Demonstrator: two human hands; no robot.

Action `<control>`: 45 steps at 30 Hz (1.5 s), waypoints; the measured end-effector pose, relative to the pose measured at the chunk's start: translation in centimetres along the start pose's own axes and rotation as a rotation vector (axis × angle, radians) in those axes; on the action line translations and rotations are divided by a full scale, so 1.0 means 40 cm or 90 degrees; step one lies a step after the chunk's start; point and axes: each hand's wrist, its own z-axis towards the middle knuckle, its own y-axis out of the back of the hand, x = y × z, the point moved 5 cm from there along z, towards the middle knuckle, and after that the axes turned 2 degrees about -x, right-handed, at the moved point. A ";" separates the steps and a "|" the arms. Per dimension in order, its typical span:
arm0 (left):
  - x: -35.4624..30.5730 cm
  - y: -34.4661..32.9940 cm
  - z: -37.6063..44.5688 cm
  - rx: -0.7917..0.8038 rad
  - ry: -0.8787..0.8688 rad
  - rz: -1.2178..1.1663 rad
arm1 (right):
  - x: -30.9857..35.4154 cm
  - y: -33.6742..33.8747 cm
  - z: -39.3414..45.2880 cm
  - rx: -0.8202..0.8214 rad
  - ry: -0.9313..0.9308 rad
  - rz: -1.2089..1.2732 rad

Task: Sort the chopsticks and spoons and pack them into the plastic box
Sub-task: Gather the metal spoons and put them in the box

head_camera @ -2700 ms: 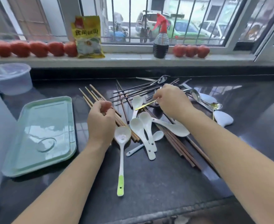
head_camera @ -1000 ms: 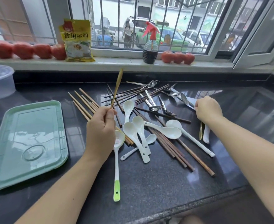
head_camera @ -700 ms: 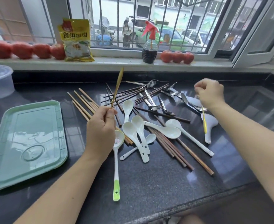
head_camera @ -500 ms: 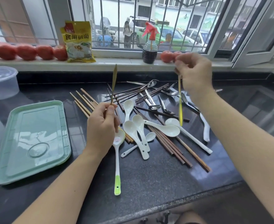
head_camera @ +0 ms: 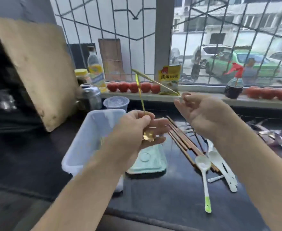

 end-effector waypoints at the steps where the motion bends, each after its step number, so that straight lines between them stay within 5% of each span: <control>1: -0.037 0.059 -0.008 -0.033 -0.004 0.013 | -0.046 -0.055 -0.014 0.017 -0.031 0.003; 6: -0.147 0.297 -0.019 -0.186 -0.052 0.030 | -0.263 -0.274 -0.057 0.065 -0.067 -0.135; 14: -0.148 0.424 0.027 -0.326 -0.083 -0.090 | -0.471 -0.431 -0.058 0.124 -0.108 -0.350; 22: -0.160 0.441 0.028 -0.206 -0.041 0.004 | -0.408 -0.404 -0.030 0.311 -0.059 -0.609; 32: -0.145 0.373 0.024 0.034 0.037 0.226 | -0.304 -0.441 0.058 0.332 0.050 -0.528; 35: -0.142 0.398 0.035 -0.008 0.014 0.274 | -0.314 -0.444 0.085 0.302 0.045 -0.533; 39: -0.153 0.493 0.038 -0.217 -0.097 0.377 | -0.347 -0.416 0.143 0.224 0.062 -0.735; 45: -0.111 0.557 0.031 -0.257 -0.058 0.343 | -0.551 -0.380 0.170 0.270 -0.189 -0.958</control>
